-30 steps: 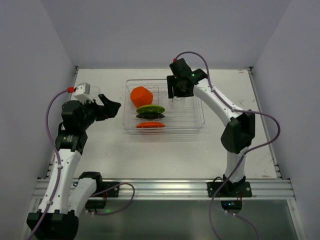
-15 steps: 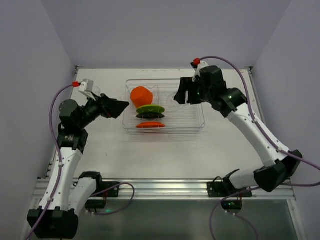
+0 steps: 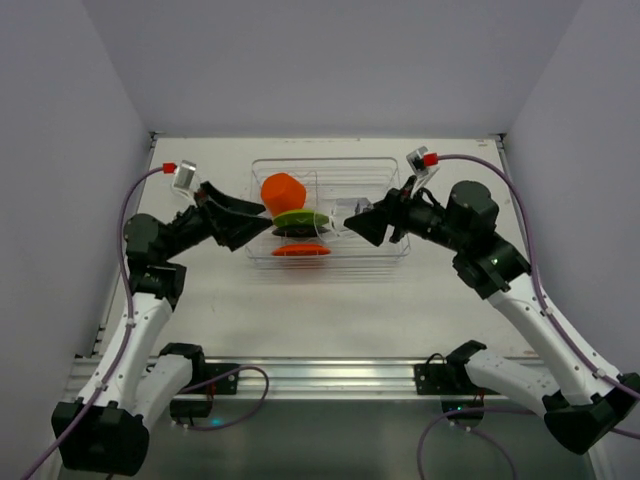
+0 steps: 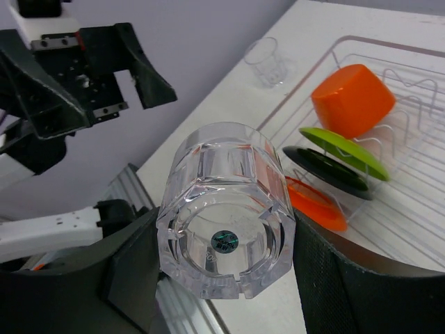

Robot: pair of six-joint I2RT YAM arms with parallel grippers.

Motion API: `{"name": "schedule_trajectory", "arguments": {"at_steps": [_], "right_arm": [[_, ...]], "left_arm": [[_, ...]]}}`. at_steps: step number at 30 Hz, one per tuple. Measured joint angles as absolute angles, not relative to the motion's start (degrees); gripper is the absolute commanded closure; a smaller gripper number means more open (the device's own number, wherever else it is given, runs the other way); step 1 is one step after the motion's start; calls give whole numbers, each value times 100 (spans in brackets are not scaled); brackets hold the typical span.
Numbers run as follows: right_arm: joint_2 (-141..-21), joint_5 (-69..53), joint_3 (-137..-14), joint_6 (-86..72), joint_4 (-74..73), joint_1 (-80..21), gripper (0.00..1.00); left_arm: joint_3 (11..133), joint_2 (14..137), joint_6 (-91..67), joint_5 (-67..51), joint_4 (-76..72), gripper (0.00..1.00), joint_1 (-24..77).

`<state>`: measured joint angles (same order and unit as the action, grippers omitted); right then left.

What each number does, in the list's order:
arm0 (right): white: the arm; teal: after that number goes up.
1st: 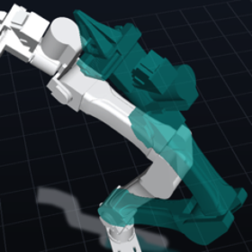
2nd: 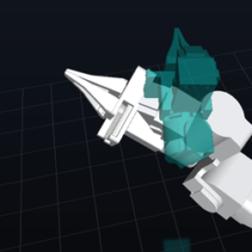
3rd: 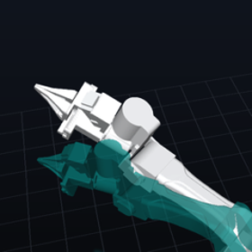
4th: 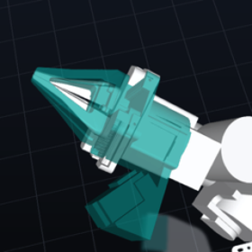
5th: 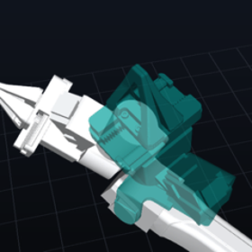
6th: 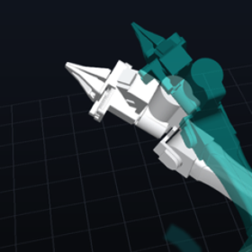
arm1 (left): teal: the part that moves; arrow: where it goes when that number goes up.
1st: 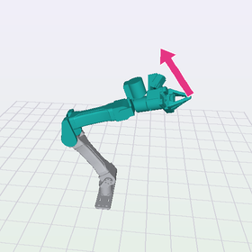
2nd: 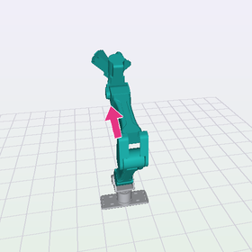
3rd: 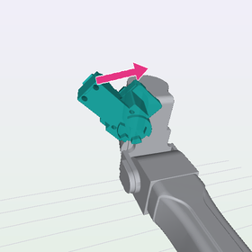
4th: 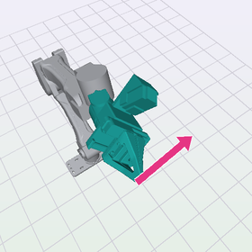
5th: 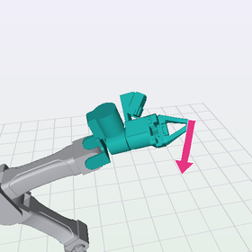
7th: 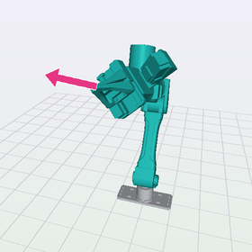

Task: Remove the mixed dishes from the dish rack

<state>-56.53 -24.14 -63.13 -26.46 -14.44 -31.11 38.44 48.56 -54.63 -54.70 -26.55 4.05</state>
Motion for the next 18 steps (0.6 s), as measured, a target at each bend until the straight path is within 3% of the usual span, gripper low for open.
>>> {"name": "schedule_trajectory", "arguments": {"at_steps": [3,5,10,12,13,18], "right_arm": [[-5474,-2751,-6023,-2821,-937,-3111,100],[-5468,-2919,-5959,-2908,-683,-3111,100],[-5470,-3260,-5808,-3124,-78,-3111,100],[-5472,-3339,-5782,-3194,54,-3111,100],[-5474,-3393,-5782,-3223,110,-3111,100],[-5483,-3570,-5782,-3356,386,-3111,100]], "left_arm": [[3830,4899,-5822,-5509,-3070,3,703],[3820,4945,-6023,-5507,-3323,17,923],[3811,5133,-6246,-5472,-3708,28,1406],[3811,5225,-6265,-5450,-3802,25,1538],[3811,5269,-6289,-5424,-3839,17,1610],[3811,5433,-6355,-5315,-3966,13,1909]]}}
